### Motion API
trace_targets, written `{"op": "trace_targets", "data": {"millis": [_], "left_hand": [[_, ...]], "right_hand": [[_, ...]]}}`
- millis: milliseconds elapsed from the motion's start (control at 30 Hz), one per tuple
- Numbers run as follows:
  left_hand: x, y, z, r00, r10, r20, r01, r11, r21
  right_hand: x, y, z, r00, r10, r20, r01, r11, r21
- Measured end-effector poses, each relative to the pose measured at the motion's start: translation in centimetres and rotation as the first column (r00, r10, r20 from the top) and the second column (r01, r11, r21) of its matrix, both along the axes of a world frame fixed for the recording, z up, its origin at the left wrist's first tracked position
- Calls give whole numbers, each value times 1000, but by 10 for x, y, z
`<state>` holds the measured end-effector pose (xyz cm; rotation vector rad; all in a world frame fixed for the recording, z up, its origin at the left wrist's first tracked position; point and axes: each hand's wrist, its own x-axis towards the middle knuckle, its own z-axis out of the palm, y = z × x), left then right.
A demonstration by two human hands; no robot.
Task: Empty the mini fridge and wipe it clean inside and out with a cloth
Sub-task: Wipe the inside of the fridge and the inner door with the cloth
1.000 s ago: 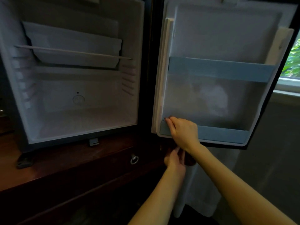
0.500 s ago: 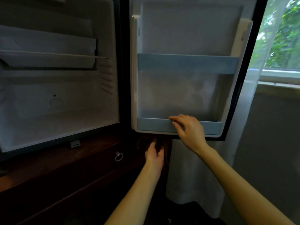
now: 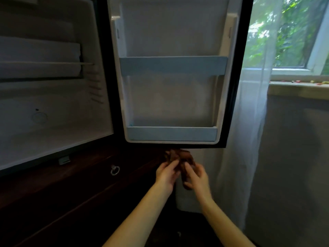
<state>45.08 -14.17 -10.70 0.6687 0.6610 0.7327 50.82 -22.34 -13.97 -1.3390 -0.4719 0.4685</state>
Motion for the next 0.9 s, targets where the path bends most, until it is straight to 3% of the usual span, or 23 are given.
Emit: {"op": "trace_targets", "data": {"millis": [33,67,133,167,200,267,333,400,433,567,633,767,900], "left_hand": [[-6,-4,1,998,-2,-66,11,990,139],[-11,-6,1,993,6,-120,28,961,276],[-23,-1,4,980,60,-188,48,851,523],[-31,3,8,965,146,-218,40,739,673],[-39,7,12,932,278,-233,39,562,826],[-55,8,26,834,537,-127,64,135,989],[-62,8,43,801,596,61,46,-164,985],[-56,14,59,793,599,111,115,-327,938],[-51,18,65,780,622,68,194,-343,919],[-45,35,72,718,672,-179,419,-213,883],[-49,43,77,743,642,-192,430,-236,872],[-49,46,95,791,553,-262,413,-166,896],[-53,48,97,800,515,-307,441,-158,884]], "right_hand": [[-4,8,2,965,104,-241,-86,993,83],[-8,16,7,913,172,-369,-118,979,166],[-13,30,18,842,201,-501,-64,958,278],[-13,35,23,813,173,-556,16,948,317],[-10,39,27,798,113,-592,116,935,336],[2,38,30,804,-115,-584,334,900,282],[19,29,27,810,-387,-441,513,832,213],[43,18,22,771,-547,-326,628,739,243],[54,14,23,751,-593,-291,658,708,257],[76,20,33,731,-662,-166,678,678,282],[71,32,36,728,-679,-101,671,673,311],[43,67,32,672,-735,89,684,662,306],[19,94,29,740,-665,103,631,738,240]]}}
